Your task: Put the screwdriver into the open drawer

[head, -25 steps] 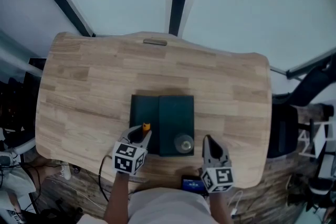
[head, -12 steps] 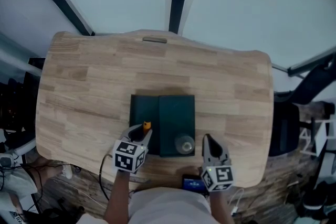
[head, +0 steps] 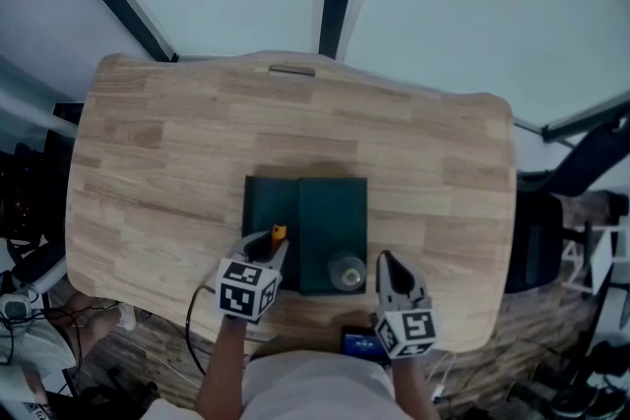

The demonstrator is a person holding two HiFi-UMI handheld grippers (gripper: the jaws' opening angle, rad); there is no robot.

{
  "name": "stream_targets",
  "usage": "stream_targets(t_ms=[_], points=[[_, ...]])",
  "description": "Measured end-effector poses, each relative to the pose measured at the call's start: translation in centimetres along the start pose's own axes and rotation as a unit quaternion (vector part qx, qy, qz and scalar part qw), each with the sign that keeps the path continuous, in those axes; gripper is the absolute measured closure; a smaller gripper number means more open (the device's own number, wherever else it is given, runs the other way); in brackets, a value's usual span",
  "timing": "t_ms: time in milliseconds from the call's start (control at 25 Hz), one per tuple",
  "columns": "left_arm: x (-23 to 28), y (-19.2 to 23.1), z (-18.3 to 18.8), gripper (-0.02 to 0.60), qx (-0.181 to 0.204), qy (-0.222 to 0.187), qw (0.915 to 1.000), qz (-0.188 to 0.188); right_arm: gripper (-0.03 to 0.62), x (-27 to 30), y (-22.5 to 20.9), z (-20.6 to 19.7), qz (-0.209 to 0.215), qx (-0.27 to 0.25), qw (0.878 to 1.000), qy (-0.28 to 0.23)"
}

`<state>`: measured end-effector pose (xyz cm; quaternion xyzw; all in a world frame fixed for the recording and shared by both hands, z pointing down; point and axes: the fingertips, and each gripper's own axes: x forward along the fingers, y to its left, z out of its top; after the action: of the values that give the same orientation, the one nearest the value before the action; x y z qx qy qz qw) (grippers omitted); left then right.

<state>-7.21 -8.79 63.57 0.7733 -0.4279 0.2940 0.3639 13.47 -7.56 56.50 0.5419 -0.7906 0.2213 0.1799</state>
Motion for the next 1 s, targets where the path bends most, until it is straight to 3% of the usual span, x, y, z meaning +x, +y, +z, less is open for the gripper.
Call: stream_targets(t_ms=[440, 1000], points=[[1.1, 0.3, -0.7, 0.473, -0.035, 0.043, 0.9984, 0.006, 0.597, 0.5, -0.5, 0.0, -0.004, 0.001, 1.0, 0.007], [2.0, 0.4, -1.0, 0.474, -0.045, 0.07, 0.9965, 0.001, 0.597, 1.4, -0.7, 0.1, -0.003, 0.0, 1.0, 0.012]])
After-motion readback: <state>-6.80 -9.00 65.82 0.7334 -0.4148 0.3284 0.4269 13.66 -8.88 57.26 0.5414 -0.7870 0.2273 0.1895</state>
